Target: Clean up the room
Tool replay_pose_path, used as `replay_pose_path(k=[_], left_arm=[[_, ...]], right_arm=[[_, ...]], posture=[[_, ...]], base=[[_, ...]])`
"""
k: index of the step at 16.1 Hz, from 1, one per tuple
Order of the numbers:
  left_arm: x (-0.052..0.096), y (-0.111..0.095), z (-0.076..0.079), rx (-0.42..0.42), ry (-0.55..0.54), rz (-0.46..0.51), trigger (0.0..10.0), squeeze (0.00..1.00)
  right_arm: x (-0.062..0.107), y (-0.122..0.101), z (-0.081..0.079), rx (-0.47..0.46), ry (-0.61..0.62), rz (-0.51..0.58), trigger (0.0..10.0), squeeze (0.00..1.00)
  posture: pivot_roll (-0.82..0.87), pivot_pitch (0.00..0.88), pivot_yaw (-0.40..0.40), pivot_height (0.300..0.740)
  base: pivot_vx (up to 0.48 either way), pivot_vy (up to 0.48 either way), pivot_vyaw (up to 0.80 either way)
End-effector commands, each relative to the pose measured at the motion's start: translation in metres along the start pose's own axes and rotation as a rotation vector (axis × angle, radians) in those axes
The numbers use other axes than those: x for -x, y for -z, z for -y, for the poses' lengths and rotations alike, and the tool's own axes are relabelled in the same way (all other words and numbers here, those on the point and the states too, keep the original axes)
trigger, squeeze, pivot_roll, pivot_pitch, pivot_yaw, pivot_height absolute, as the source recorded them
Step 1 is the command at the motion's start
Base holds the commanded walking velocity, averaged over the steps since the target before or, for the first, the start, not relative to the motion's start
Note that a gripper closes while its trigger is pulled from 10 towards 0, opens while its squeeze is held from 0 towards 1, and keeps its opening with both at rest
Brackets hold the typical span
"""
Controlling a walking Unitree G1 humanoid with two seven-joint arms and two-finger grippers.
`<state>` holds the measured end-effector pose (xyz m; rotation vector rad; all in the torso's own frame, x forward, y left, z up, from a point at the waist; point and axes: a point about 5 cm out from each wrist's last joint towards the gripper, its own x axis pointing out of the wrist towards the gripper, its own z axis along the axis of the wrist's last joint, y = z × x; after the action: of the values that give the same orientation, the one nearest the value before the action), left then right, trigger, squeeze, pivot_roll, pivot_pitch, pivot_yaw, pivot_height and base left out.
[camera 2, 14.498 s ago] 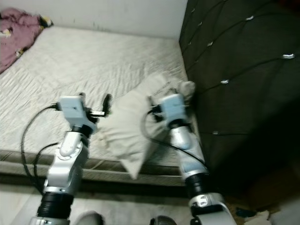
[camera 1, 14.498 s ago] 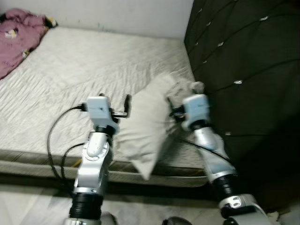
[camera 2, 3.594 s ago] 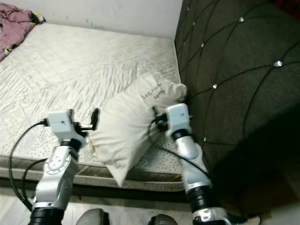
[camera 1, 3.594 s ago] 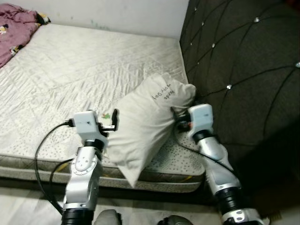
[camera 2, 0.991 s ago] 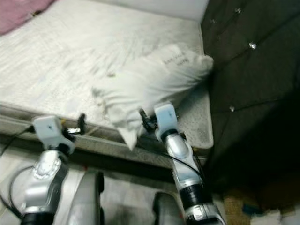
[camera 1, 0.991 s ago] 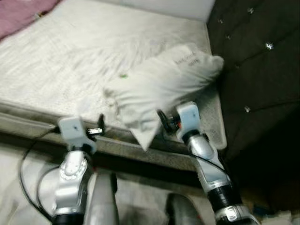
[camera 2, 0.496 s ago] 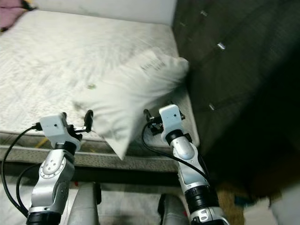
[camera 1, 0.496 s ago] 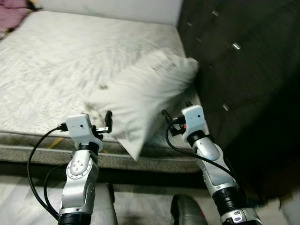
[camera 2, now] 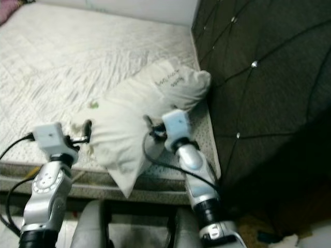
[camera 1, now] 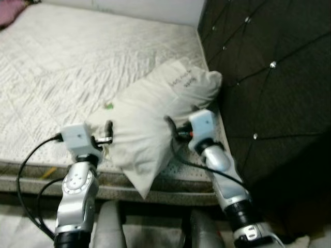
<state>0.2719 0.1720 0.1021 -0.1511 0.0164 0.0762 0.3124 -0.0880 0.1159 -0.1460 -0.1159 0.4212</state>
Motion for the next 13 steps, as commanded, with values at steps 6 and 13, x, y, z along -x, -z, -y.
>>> replay_pose_path(k=[6, 13], left_arm=[[-0.0011, 0.0025, 0.0143, 0.014, 0.034, -0.019, 10.0, 0.0], [-0.0023, 0.002, 0.0145, 0.019, 0.024, -0.025, 10.0, 0.0]], right_arm=[[0.0102, 0.0135, 0.0148, 0.018, 0.039, -0.063, 10.0, 0.0], [0.0085, 0.0172, 0.0141, 0.011, 0.026, -0.101, 10.0, 0.0]], posture=[[0.06, 0.025, -0.097, 0.598], [0.05, 0.035, -0.097, 0.598]], base=[[0.0, 0.0, 0.13], [0.0, 0.0, 0.66]])
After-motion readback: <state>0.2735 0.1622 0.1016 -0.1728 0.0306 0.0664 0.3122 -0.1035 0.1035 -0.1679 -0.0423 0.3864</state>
